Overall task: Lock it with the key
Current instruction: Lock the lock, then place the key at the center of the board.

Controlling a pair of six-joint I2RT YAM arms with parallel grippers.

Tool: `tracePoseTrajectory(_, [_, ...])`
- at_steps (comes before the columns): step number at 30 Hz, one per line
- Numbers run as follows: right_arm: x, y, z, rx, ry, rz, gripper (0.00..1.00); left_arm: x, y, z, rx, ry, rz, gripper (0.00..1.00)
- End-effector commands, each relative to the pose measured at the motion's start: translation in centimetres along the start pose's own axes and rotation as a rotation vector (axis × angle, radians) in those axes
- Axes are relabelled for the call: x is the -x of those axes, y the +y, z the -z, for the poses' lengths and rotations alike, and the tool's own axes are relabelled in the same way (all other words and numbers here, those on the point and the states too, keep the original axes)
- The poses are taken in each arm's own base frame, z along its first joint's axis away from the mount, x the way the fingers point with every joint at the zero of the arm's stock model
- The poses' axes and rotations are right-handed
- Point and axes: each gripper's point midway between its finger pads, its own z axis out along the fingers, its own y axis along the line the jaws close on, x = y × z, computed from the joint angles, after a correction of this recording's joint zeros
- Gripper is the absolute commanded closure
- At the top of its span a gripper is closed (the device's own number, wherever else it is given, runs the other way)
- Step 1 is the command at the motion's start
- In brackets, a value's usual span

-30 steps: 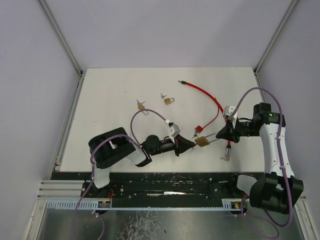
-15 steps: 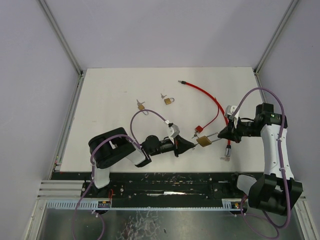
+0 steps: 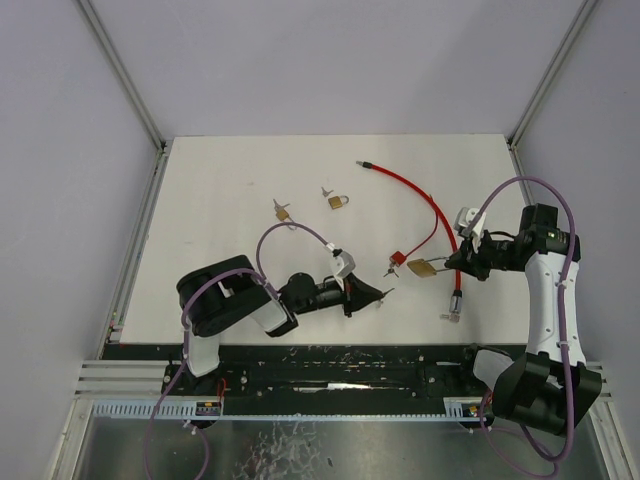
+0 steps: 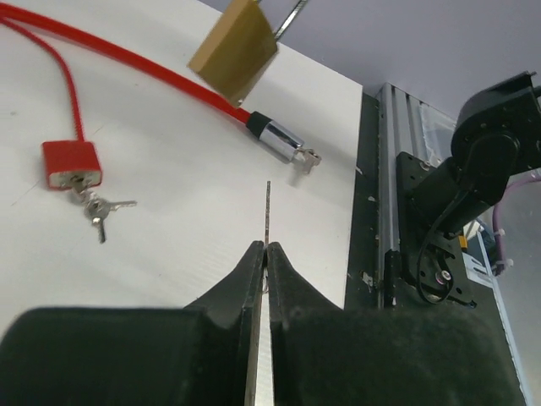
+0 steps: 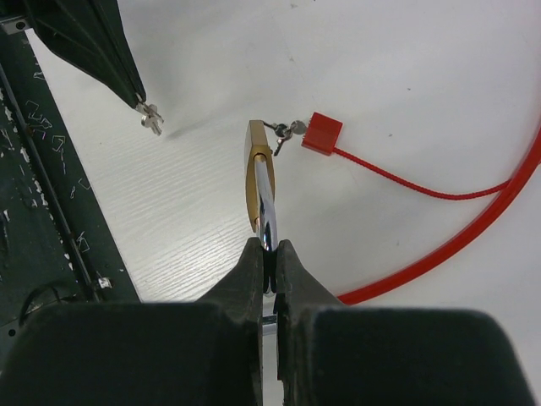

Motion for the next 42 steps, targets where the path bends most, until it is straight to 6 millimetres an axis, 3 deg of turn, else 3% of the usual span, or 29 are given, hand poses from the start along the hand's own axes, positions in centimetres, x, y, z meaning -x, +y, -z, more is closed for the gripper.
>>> tracePoseTrajectory(1, [3.1,0.1,0.2,0.005,-0.127,0.025,1.0,3.3,0.9,1.2,0.058,-0.144,0.043,1.0])
tracePoseTrajectory(6, [3.2,-0.1,-0.4,0.026,-0.169,-0.042,1.0,4.5,1.8,1.4,0.061,-0.168,0.128,1.0])
tracePoseTrajectory(11, [3.3,-0.3,-0.7,0.025,-0.194,-0.074,1.0,6.9,3.2,2.0,0.069,-0.216,0.222,1.0])
tracePoseTrajectory(21, [3.4,-0.7,-1.0,0.007,-0.221,-0.103,1.0,11.3,8.7,2.0,0.183,-0.211,0.375,1.0])
tracePoseTrajectory(27, [3.3,-0.8,-1.0,0.004,-0.224,-0.112,1.0,13.4,14.2,1.8,0.364,-0.146,0.523,1.0])
tracePoseTrajectory(33, [3.2,-0.9,-1.2,0.001,-0.226,-0.123,1.0,13.7,19.5,2.4,0.546,-0.103,0.592,1.0])
tracePoseTrajectory(42, [2.9,-1.4,-1.5,-0.013,-0.232,-0.172,1.0,10.7,25.5,-1.0,0.671,0.083,0.608,1.0])
